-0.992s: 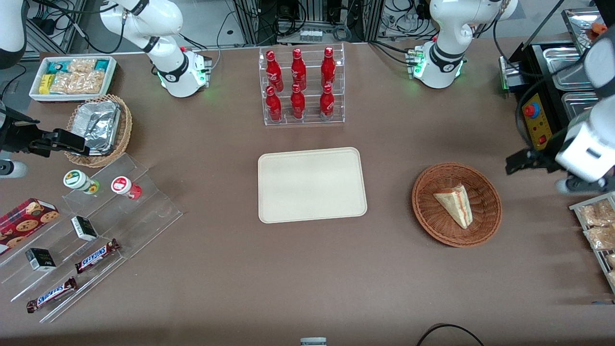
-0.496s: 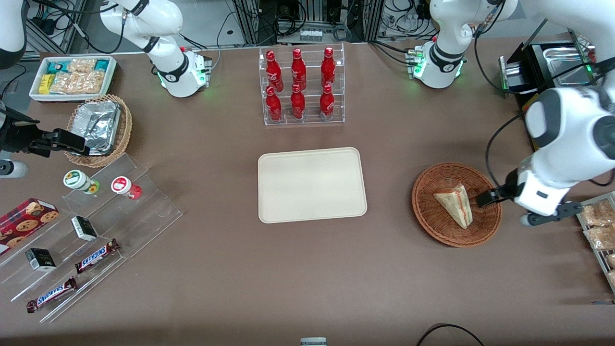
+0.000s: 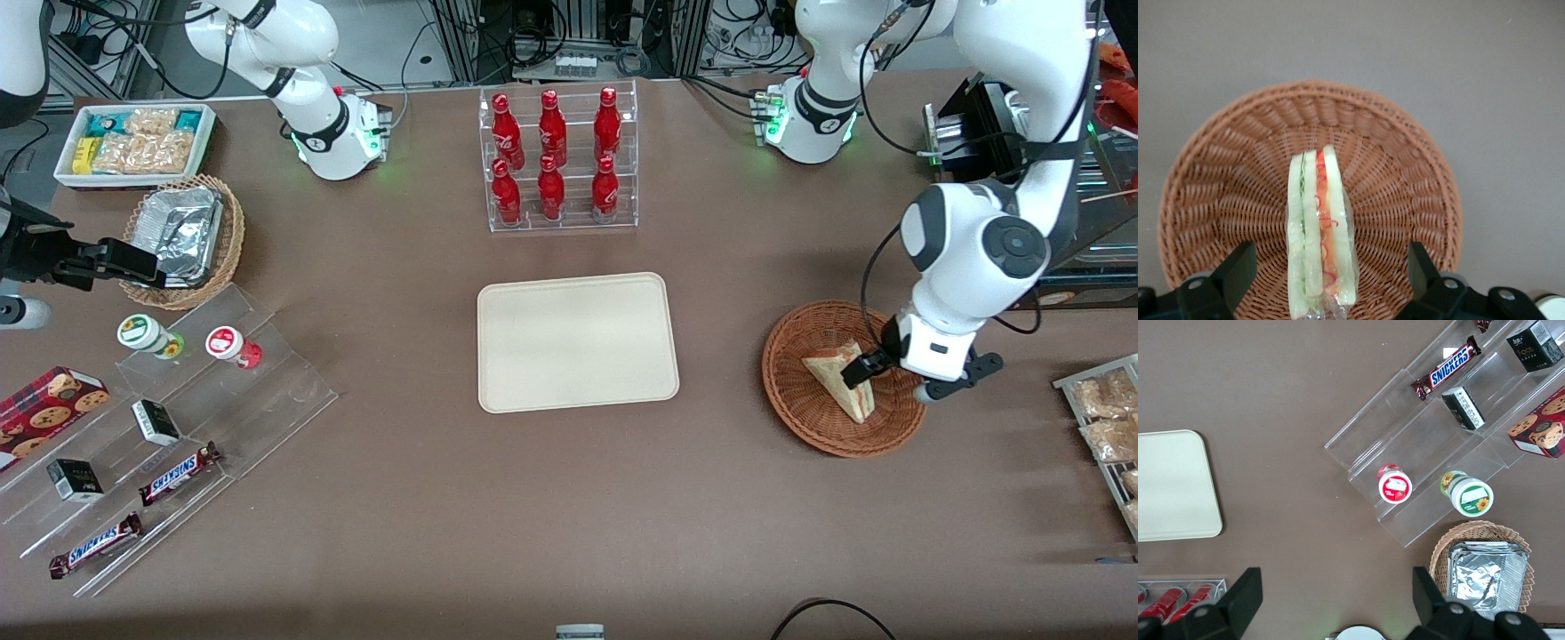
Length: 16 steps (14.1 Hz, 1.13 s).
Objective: Place sandwich from basket to tray
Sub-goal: 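Lower the left gripper and close it on the sandwich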
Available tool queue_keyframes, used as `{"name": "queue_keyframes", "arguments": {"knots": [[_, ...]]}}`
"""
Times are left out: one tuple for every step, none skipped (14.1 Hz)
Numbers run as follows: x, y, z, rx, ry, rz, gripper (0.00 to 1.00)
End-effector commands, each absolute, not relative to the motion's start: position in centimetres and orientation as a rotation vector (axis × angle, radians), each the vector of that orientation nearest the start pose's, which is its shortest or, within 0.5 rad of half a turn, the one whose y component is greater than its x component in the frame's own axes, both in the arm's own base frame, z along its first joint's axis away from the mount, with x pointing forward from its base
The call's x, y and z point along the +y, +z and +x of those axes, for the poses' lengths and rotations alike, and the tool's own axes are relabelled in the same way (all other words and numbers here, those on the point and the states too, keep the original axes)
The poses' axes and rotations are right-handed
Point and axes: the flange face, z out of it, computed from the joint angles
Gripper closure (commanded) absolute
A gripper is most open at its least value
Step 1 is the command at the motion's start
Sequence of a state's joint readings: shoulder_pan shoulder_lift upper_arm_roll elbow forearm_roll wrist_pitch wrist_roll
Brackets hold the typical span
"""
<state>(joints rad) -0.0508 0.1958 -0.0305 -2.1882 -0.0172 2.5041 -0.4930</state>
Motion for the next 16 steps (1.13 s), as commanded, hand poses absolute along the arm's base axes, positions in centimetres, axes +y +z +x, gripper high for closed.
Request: {"name": "queue_keyframes", "arguments": {"knots": [[-4.9, 30.7, 55.6, -0.697, -0.174, -3.112, 0.00], [-4.8, 30.3, 55.2, -0.701, -0.163, -3.109, 0.00], [-4.9, 30.2, 55.2, -0.699, -0.158, -3.109, 0.00], [-4.9, 29.8, 55.1, -0.701, -0.148, -3.107, 0.00], [-5.0, 29.0, 55.1, -0.699, -0.132, -3.106, 0.00], [-5.3, 28.7, 55.0, -0.687, -0.124, -3.109, 0.00], [-5.3, 28.1, 55.0, -0.687, -0.107, -3.107, 0.00], [-5.3, 27.8, 55.0, -0.687, -0.098, -3.106, 0.00], [-5.3, 27.1, 54.8, -0.686, -0.077, -3.103, 0.00], [-5.3, 26.8, 54.9, -0.686, -0.072, -3.102, 0.00], [-5.3, 26.3, 54.8, -0.686, -0.058, -3.100, 0.00], [-5.3, 26.0, 54.8, -0.686, -0.053, -3.099, 0.00], [-5.3, 25.4, 54.8, -0.684, -0.048, -3.098, 0.00], [-5.3, 25.2, 54.9, -0.685, -0.057, -3.100, 0.00], [-5.3, 24.8, 54.9, -0.685, -0.048, -3.099, 0.00], [-5.3, 24.6, 55.0, -0.682, -0.046, -3.099, 0.00]]}}
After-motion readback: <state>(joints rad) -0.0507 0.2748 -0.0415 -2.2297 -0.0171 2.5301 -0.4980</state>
